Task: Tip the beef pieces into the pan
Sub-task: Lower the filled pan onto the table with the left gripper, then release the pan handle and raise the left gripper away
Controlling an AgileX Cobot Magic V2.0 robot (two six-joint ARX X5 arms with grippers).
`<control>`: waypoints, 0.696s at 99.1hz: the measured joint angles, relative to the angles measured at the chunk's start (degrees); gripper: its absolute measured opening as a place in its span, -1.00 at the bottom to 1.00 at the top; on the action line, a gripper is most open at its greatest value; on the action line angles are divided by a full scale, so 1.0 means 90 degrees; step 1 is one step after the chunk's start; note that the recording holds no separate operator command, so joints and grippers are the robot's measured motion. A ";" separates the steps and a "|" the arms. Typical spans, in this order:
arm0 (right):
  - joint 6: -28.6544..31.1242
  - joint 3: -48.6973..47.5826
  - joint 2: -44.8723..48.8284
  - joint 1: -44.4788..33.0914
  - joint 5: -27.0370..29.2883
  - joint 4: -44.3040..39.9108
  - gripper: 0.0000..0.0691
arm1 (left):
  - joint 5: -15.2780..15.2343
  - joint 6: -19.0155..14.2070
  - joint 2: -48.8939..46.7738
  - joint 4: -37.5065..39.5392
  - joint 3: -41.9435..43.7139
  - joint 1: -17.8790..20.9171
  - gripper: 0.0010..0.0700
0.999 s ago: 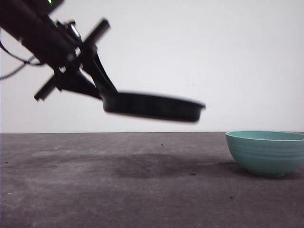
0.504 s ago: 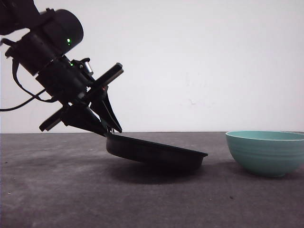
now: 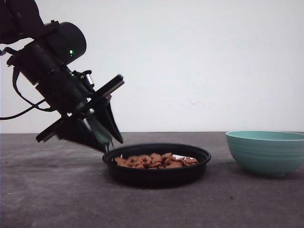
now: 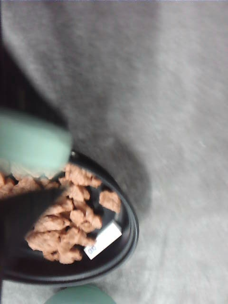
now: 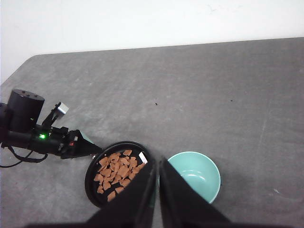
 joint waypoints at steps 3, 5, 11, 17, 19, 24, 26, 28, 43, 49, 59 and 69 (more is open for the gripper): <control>0.0000 0.0000 0.0000 0.0000 0.0000 0.0000 -0.97 | 0.0002 -0.0051 0.0002 0.0005 0.0000 0.0002 0.09; 0.0000 0.0000 0.0000 0.0000 0.0000 0.0000 -0.97 | 0.0002 -0.0080 0.0002 0.0005 0.0000 0.0002 0.20; 0.0000 0.0000 0.0000 0.0000 0.0000 0.0000 -0.97 | 0.0002 -0.0136 0.0000 -0.0005 0.0000 0.0000 0.47; 0.0000 0.0000 0.0000 0.0000 0.0000 0.0000 -0.97 | 0.0005 -0.0199 0.0000 -0.0032 0.0000 0.0000 0.67; 0.0000 0.0000 0.0000 0.0000 0.0000 0.0000 -0.97 | 0.0005 -0.0216 0.0000 -0.0049 0.0000 0.0000 0.73; -0.0002 0.0000 0.0000 0.0000 0.0000 0.0000 -0.97 | 0.0002 -0.0248 0.0000 -0.0112 0.0000 0.0002 0.86; -0.0005 0.0000 0.0000 0.0000 0.0000 0.0000 -0.97 | -0.0007 -0.0255 -0.0015 -0.0158 0.0000 0.0002 0.93; -0.0007 0.0000 0.0000 0.0000 0.0000 0.0000 -0.97 | -0.0024 -0.0267 -0.0034 -0.0199 0.0000 0.0002 0.98; -0.0085 -0.0002 0.0000 0.0000 0.0027 0.0015 -0.97 | -0.0593 -0.0296 -0.0644 -0.0466 0.0000 0.0000 0.99; -0.0168 -0.0002 0.0000 0.0000 0.0034 0.0061 -0.97 | -0.0945 -0.0287 -0.1081 -0.0578 0.0000 0.0000 0.99; -0.0274 -0.0002 0.0007 0.0000 0.0214 0.0170 -0.97 | -0.1651 -0.0153 -0.1897 -0.0867 0.0000 0.0002 0.99; -0.0423 -0.0034 0.0015 0.0000 0.0406 0.0374 -0.97 | -0.2285 0.0175 -0.2793 -0.1127 0.0000 0.0000 0.99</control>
